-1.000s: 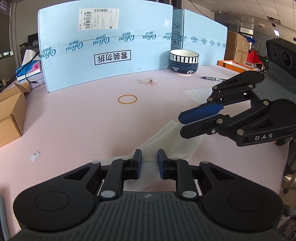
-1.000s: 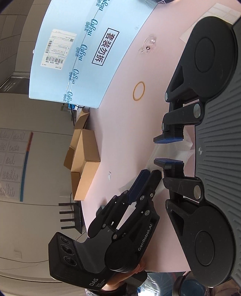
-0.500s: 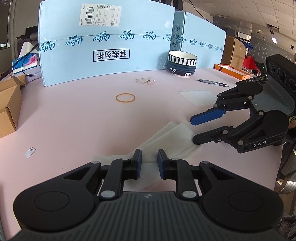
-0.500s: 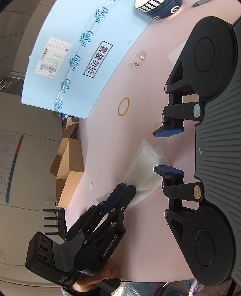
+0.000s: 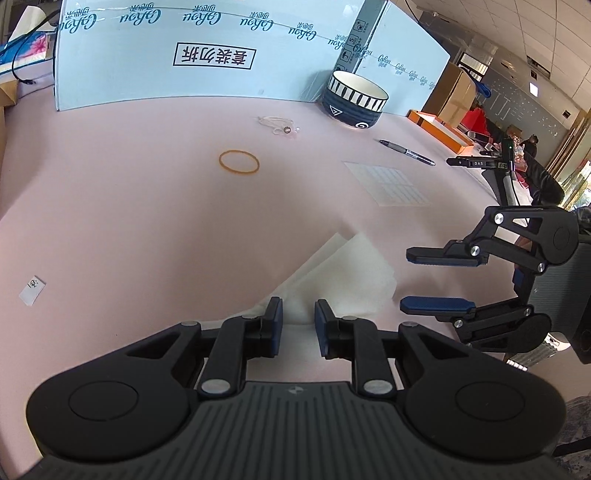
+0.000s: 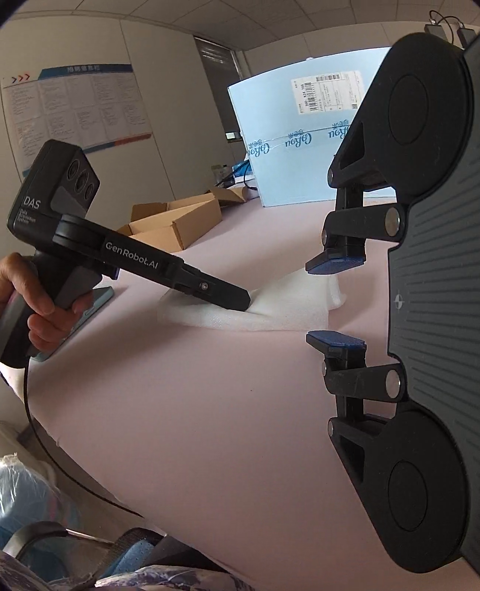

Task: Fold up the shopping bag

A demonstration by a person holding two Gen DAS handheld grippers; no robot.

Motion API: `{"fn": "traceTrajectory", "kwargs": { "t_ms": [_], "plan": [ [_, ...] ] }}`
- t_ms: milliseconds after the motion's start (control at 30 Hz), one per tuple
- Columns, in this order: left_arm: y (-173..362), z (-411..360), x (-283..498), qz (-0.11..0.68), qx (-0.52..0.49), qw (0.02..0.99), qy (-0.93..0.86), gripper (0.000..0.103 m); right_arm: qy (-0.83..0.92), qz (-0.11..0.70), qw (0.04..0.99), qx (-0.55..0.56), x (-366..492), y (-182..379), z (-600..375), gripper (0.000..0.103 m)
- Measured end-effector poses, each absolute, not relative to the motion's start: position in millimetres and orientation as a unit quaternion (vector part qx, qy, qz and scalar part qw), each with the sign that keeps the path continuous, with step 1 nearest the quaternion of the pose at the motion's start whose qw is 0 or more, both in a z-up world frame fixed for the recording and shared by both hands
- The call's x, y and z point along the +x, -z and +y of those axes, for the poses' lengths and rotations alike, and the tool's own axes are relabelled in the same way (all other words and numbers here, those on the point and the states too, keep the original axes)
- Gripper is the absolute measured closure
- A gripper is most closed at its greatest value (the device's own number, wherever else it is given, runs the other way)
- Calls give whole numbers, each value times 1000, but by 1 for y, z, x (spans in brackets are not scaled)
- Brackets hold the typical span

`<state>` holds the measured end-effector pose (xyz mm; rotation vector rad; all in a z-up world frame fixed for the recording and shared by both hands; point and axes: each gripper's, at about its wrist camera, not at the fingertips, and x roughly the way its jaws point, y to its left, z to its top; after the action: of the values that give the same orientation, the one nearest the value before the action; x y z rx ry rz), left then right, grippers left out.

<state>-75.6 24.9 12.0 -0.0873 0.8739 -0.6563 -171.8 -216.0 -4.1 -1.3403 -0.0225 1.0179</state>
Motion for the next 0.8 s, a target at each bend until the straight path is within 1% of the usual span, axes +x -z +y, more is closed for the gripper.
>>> {"fn": "traceTrajectory", "kwargs": {
  "t_ms": [200, 333, 367, 400, 467, 500, 533, 567, 700, 800],
  "plan": [
    [-10, 26, -77, 413, -45, 853, 316, 86, -447, -16, 659, -605, -158, 7, -209, 74],
    [-10, 29, -74, 418, -55, 849, 318, 86, -448, -42, 641, -621, -162, 10, -208, 75],
    [-10, 29, -73, 419, -57, 848, 318, 86, -448, -50, 634, -628, -163, 12, -208, 76],
    [-10, 29, -73, 420, -56, 848, 318, 86, -450, -51, 627, -634, -163, 13, -207, 83],
    [-11, 27, -74, 419, -48, 849, 319, 85, -452, -40, 618, -643, -161, 16, -203, 91],
    [-12, 26, -75, 416, -42, 850, 321, 83, -453, -37, 615, -644, -159, 18, -202, 95],
    [-13, 25, -77, 412, -36, 851, 324, 81, -456, -32, 617, -641, -157, 18, -201, 97],
    [-15, 23, -80, 405, -24, 854, 326, 78, -459, -26, 620, -636, -156, 18, -201, 97],
    [-27, 11, -108, 349, 55, 878, 322, 78, -474, 2, 626, -619, -150, 7, -198, 97],
    [-38, -5, -140, 294, 161, 882, 331, 78, -506, 61, 630, -586, -134, -10, -191, 97]
  ]
}}
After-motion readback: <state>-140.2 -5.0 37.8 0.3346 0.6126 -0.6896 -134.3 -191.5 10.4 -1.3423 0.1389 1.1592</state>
